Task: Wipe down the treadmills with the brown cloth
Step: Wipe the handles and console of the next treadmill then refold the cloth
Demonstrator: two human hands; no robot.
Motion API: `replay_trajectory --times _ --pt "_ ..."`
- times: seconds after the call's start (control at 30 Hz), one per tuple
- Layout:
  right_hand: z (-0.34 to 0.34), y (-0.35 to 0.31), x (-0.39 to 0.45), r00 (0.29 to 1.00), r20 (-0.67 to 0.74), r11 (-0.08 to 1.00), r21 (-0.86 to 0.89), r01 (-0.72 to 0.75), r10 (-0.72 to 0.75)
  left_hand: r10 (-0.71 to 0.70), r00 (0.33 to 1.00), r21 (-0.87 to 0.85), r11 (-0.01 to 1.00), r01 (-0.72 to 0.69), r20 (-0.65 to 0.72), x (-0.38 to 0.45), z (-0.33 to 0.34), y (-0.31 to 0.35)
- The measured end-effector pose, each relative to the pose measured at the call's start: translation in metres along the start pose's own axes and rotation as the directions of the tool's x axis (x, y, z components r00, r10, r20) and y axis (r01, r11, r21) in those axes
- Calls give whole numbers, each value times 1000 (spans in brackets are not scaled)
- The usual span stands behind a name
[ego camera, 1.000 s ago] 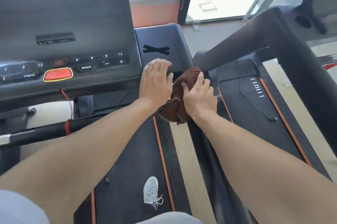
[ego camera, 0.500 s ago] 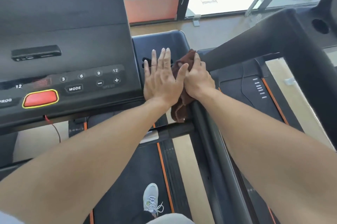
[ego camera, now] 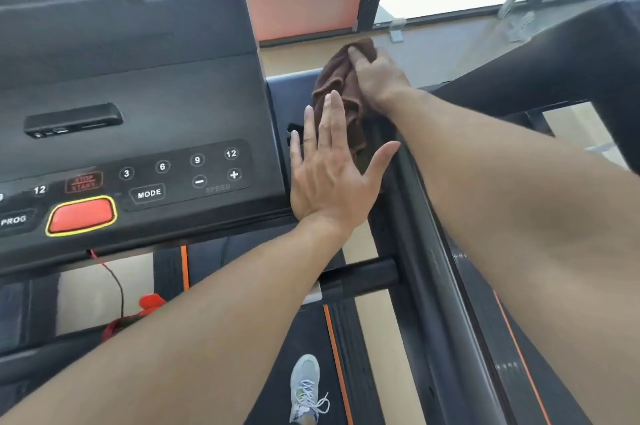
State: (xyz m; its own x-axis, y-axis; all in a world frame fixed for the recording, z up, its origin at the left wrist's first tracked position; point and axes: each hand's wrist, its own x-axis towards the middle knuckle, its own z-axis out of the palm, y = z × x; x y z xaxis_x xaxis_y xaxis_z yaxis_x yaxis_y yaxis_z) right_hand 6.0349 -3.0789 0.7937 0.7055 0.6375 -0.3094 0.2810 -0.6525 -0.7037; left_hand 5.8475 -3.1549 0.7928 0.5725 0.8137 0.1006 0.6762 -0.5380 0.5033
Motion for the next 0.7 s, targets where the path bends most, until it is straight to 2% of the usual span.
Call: replay_trajectory --times 0.23,0.37,0.47,0.53,0.63,0.7 --pt "-12 38 -44 996 83 986 168 -3 -11 -39 999 -155 987 36 -16 -4 -11 5" --pt "-19 77 -112 993 119 988 145 -43 26 -103 989 -309 942 130 103 -3 -24 5" --pt "-25 102 -169 992 119 993 104 -61 49 -138 963 -450 863 231 230 -4 -36 4" --pt "-28 123 -210 992 120 996 74 -56 46 -84 968 -449 874 186 237 -33 -29 10" --pt "-33 151 -276 992 128 998 61 -24 16 32 994 -416 909 16 108 -134 1 32" --pt "-39 168 -322 990 140 1000 -15 -9 11 -69 995 -555 826 100 77 -212 25 51"
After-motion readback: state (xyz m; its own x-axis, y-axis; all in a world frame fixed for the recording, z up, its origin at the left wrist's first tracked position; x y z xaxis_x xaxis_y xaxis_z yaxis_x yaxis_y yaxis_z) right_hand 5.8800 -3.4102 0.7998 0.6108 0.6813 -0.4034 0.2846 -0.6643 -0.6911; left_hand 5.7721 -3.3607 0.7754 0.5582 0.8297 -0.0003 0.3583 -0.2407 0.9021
